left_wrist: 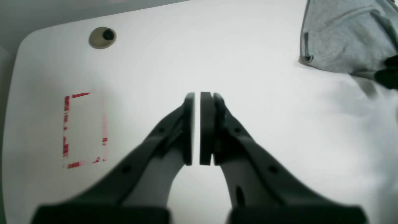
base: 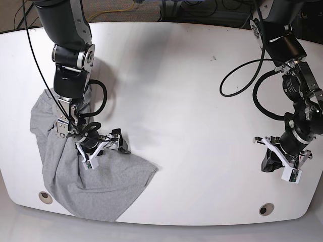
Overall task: Layout the t-shirt on the table in an organized manner, then fold the t-shirt properly
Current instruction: 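Drag the shirt with the right gripper across the table and release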
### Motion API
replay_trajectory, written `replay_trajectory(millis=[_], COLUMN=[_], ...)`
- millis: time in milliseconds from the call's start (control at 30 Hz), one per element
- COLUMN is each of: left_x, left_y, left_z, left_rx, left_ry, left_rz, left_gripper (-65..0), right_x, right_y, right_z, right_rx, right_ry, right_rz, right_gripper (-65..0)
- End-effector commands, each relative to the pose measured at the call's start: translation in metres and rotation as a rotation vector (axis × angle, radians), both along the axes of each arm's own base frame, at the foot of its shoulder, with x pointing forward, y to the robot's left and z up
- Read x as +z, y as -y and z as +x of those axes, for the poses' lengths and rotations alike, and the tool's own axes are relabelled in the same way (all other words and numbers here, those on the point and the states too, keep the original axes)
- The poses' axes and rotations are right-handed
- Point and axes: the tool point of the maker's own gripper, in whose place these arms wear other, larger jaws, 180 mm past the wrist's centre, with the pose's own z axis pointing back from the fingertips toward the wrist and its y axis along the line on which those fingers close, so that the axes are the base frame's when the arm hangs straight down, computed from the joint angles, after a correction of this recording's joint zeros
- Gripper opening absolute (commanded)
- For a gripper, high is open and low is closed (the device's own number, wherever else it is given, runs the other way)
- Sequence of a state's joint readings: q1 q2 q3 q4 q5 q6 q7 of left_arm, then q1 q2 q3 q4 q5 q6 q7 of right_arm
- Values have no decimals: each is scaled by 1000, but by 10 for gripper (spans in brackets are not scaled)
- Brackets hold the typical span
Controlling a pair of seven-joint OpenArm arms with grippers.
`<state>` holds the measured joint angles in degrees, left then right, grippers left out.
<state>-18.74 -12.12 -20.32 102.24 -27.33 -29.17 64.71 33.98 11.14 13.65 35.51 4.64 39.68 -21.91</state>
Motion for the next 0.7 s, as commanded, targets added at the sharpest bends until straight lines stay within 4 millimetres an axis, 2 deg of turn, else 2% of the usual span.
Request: replay_trajectory(millis=[0, 200, 267, 367, 567, 667], left_x=[19, 16, 16, 16, 16, 16], left_y=[-1, -3, -3, -3, -3, -3], left_z=[4, 2, 2, 2, 2, 2], left_rx=[-4, 1, 1, 1, 1, 1], left_ry=[61, 55, 55, 55, 55, 55], left_rz=[-1, -3, -3, -3, -3, -3], left_gripper=[-637, -637, -637, -637, -637, -637], right_x=[13, -7, -11, -12, -20, -25], right_y=[3, -6, -9, -12, -21, -27], right_z=[12, -1, -5, -6, -13, -17], right_rx=[-14, 3, 5, 2, 7, 14], right_ry=[55, 26, 25, 36, 25, 14], right_rz=[25, 32, 38, 46, 63, 68], right_gripper=[-14, -19, -46, -143, -447, -544])
